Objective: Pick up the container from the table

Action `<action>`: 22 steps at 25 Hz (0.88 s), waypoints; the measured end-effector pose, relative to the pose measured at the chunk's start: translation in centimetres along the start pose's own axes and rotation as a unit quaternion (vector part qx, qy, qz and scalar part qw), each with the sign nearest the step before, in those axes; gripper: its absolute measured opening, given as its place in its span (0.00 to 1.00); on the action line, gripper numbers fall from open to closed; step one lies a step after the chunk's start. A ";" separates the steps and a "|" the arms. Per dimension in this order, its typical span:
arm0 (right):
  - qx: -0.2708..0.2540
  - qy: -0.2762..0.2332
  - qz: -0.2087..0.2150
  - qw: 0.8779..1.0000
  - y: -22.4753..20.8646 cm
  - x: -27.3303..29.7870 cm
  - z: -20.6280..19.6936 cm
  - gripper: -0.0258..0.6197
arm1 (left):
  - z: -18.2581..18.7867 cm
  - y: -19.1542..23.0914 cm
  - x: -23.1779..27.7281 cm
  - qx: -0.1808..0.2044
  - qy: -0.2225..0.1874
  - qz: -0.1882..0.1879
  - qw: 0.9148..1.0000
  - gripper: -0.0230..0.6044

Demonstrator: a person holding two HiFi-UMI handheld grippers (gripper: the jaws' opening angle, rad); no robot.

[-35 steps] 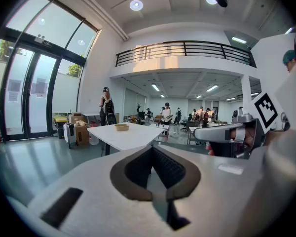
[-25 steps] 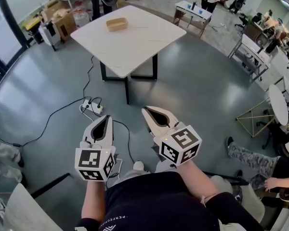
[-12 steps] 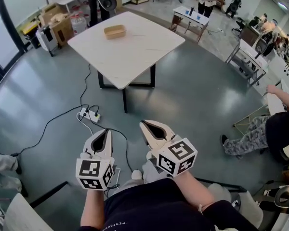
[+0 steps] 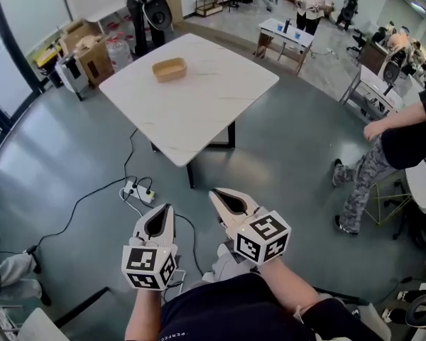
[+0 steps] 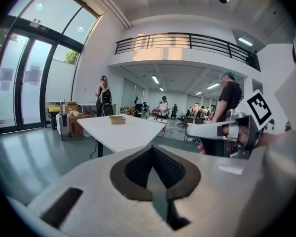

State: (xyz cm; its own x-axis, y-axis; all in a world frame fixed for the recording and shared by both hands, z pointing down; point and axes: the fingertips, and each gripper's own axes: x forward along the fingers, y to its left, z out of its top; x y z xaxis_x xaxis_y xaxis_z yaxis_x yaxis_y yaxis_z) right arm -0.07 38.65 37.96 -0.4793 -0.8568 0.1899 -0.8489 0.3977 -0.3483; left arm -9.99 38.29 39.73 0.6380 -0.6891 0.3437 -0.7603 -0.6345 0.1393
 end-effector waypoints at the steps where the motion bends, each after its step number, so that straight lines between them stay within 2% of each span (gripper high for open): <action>1: -0.001 0.001 0.002 1.000 -0.7 0.7 0.7 0.03 | 0.8 0.2 1.0 0.002 -0.002 0.000 1.000 0.03; 8: -0.011 0.015 0.018 1.000 -4.6 4.1 4.3 0.03 | 4.6 1.4 6.0 -0.004 -0.005 0.011 1.000 0.03; 12: -0.027 0.022 0.026 0.999 -6.0 5.2 5.2 0.03 | 5.3 1.8 8.0 -0.006 -0.003 0.016 1.000 0.03; 22: -0.031 0.034 0.042 0.998 -9.3 6.6 5.6 0.03 | 5.9 1.7 11.6 -0.001 -0.006 0.029 1.000 0.03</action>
State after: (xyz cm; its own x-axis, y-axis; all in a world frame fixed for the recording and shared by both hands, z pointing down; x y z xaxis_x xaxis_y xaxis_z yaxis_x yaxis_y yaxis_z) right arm 5.95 27.47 37.32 -0.5621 -0.7958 0.2253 -0.8158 0.4888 -0.3091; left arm -3.18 27.18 38.49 0.5942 -0.7285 0.3407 -0.7963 -0.5925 0.1218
